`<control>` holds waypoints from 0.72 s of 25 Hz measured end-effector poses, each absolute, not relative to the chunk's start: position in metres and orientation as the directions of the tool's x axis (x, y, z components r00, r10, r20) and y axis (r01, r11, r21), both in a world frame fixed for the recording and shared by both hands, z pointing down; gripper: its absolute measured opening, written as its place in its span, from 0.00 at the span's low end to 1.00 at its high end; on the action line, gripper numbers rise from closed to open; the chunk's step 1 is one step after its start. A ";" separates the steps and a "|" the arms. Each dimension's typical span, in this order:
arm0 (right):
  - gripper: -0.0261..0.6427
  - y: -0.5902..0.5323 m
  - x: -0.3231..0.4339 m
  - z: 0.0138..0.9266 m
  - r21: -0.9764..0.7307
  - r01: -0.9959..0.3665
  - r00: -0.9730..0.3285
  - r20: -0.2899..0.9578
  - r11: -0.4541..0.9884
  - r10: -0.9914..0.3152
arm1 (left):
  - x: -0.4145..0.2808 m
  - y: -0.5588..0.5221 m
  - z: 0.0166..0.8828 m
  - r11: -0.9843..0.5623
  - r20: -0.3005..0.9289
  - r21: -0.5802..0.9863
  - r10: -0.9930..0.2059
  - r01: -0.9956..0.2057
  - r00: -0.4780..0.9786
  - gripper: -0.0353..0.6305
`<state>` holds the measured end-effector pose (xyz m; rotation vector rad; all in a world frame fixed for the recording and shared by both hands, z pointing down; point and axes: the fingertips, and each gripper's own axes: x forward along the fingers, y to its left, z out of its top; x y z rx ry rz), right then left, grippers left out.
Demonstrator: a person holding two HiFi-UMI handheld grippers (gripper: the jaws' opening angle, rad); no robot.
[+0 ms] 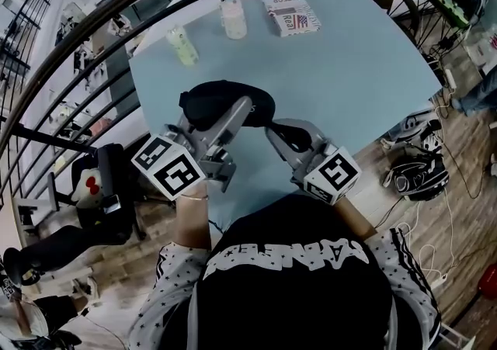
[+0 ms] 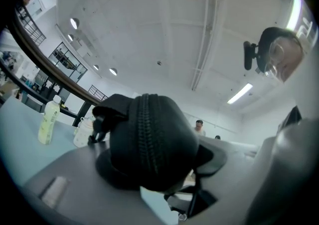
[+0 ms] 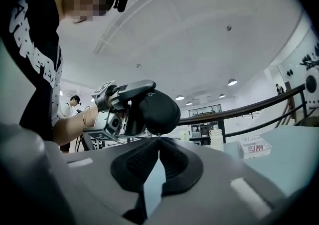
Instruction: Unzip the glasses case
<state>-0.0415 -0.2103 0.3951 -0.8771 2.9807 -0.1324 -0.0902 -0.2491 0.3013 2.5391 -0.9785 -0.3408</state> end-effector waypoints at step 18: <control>0.05 -0.214 -0.033 0.407 0.096 -0.564 -0.815 0.097 0.820 -0.572 | -0.094 -0.242 0.318 -0.671 -0.060 0.472 -0.671 -0.571 0.739 0.05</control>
